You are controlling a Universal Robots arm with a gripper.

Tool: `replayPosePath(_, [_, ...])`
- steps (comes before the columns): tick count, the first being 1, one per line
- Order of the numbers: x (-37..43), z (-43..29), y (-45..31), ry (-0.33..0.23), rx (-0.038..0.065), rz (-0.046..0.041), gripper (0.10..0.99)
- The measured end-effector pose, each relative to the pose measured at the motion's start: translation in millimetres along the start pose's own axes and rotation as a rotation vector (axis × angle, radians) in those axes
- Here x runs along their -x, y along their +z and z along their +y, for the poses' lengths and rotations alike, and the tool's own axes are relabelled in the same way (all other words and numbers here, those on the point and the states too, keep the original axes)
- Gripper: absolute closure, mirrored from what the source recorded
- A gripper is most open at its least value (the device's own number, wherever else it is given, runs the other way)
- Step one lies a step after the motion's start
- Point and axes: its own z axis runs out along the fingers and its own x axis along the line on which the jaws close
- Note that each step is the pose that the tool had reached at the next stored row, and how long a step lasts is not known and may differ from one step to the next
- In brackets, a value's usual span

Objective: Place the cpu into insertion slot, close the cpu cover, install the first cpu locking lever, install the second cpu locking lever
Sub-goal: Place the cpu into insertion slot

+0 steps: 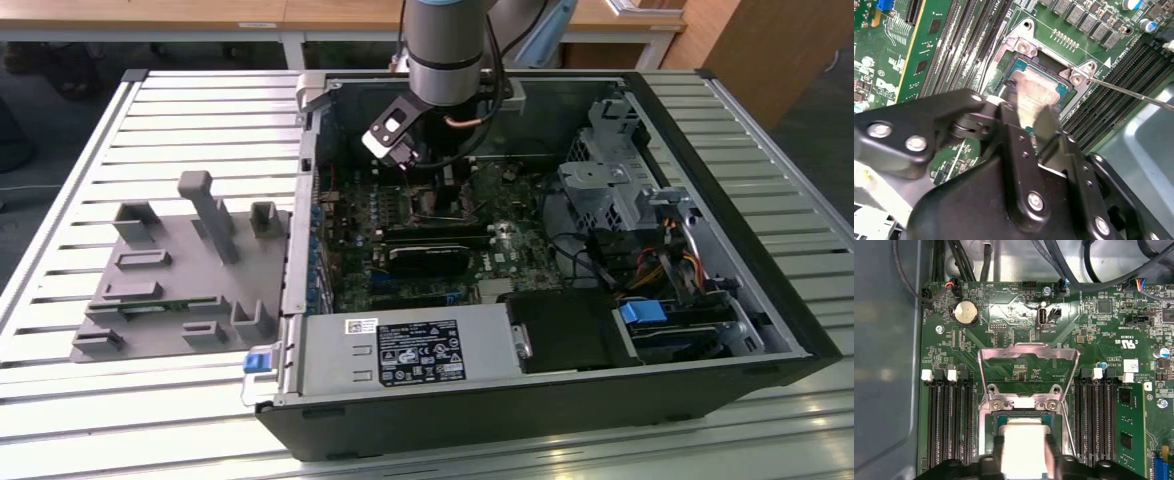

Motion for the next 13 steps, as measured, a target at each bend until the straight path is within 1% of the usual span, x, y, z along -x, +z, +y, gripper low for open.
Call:
replayPosePath(1, [0.0,0.0,-0.7,0.000,0.000,0.0000,0.671])
replayPosePath(4, [0.0,0.2,-2.7,0.000,-0.001,0.0000,0.847])
replayPosePath(5, [0.0,0.2,-3.3,0.000,-0.001,0.0001,0.847])
replayPosePath(6, [0.0,0.2,-4.0,0.000,-0.002,0.0000,0.906])
replayPosePath(7, [0.0,0.3,-4.6,0.000,-0.002,0.0000,0.906])
replayPosePath(8, [0.0,0.3,-5.2,0.000,-0.002,0.0000,0.969])
replayPosePath(13, [0.0,0.4,-6.9,0.000,-0.002,0.0000,0.969])
